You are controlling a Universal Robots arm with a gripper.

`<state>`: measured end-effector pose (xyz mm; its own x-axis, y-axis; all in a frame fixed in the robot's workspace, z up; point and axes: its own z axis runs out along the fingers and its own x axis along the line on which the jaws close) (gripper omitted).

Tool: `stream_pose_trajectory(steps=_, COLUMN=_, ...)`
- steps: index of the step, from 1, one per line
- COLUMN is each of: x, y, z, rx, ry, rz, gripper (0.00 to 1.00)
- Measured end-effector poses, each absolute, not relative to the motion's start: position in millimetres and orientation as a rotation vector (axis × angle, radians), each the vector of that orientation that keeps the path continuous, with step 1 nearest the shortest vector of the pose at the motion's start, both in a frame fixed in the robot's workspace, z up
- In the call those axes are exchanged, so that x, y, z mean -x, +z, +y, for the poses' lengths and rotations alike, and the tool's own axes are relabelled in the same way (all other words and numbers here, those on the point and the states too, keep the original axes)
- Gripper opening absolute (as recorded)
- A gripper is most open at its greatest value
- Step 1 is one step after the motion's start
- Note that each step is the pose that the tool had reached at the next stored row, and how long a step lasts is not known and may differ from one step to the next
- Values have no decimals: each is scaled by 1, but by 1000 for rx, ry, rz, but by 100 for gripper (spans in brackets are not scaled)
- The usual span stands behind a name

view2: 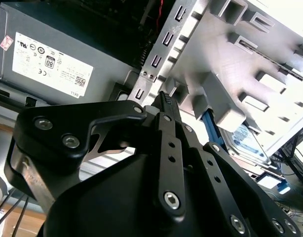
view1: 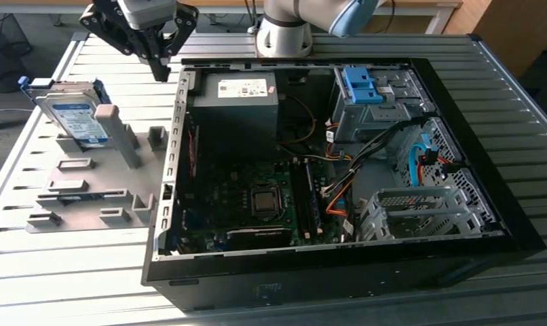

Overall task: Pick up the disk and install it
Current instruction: 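Reach for the disk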

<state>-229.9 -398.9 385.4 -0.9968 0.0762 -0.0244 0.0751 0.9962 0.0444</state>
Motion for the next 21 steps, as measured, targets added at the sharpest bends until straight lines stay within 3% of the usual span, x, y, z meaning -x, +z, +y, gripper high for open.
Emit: stream_pose_trajectory(steps=21, x=247, y=384, z=-399, rx=-118, ry=68, rz=3112, gripper=11)
